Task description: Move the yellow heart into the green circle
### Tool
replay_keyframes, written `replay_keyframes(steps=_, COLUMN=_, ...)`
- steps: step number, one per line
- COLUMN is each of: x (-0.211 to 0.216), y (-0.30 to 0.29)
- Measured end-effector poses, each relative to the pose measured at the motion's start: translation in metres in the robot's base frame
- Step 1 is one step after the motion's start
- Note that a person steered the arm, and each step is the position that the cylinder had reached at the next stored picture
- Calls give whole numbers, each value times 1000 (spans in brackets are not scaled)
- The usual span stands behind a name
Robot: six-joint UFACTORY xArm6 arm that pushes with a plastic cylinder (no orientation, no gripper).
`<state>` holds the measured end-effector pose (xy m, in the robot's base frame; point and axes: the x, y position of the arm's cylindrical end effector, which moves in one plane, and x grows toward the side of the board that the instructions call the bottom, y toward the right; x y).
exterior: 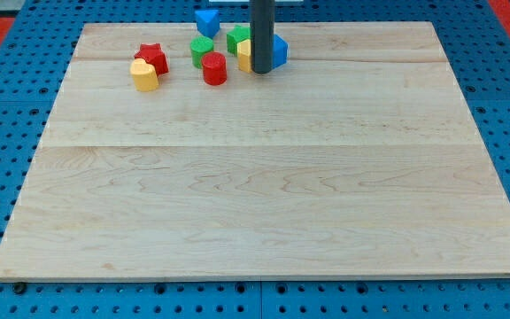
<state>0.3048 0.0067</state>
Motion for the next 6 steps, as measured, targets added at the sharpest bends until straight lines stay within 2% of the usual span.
replay_keyframes(steps=1, x=49, y=-40)
replay_keyframes(steps=2, x=45, y=-178)
replay_keyframes(steps=3, x=34, y=-218)
replay_keyframes(steps=4, x=21, y=-191)
replay_keyframes(steps=5, x=14, y=-134)
replay_keyframes(steps=6, x=9, y=-114)
